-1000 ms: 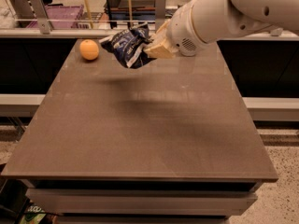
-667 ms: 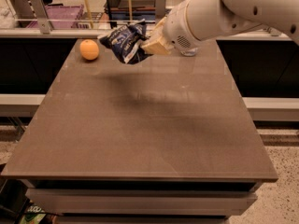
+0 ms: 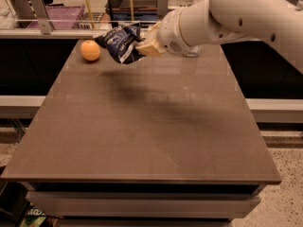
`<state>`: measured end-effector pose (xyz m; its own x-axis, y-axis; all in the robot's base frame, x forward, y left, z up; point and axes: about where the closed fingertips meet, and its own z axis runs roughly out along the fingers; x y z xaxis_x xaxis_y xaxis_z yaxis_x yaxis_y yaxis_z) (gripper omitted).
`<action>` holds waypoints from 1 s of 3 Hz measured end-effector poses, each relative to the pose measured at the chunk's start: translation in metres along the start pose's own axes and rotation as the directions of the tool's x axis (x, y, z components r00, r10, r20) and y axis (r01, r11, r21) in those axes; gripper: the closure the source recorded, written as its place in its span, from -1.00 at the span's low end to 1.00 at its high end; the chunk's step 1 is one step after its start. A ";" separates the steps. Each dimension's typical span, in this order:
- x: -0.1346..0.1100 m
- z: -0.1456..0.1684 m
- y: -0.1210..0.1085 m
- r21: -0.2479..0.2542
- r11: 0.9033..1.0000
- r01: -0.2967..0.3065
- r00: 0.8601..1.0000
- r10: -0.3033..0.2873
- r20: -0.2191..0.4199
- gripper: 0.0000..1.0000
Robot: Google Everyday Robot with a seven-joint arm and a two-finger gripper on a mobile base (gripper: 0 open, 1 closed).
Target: Move blue chip bag near orange
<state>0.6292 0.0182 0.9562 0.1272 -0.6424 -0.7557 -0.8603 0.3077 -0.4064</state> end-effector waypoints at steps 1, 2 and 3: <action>0.001 0.022 -0.003 0.003 1.000 -0.005 1.000 0.005 0.015 1.00; 0.005 0.040 -0.006 0.015 1.000 -0.009 1.000 0.010 -0.011 1.00; 0.018 0.048 -0.012 0.046 0.999 -0.030 0.998 0.032 -0.048 1.00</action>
Offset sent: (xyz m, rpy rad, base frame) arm 0.0439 0.0285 -0.0375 -0.0313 0.0106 -0.0641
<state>0.6651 0.0365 0.9230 0.0758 -0.6650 -0.7430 -0.8403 0.3586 -0.4067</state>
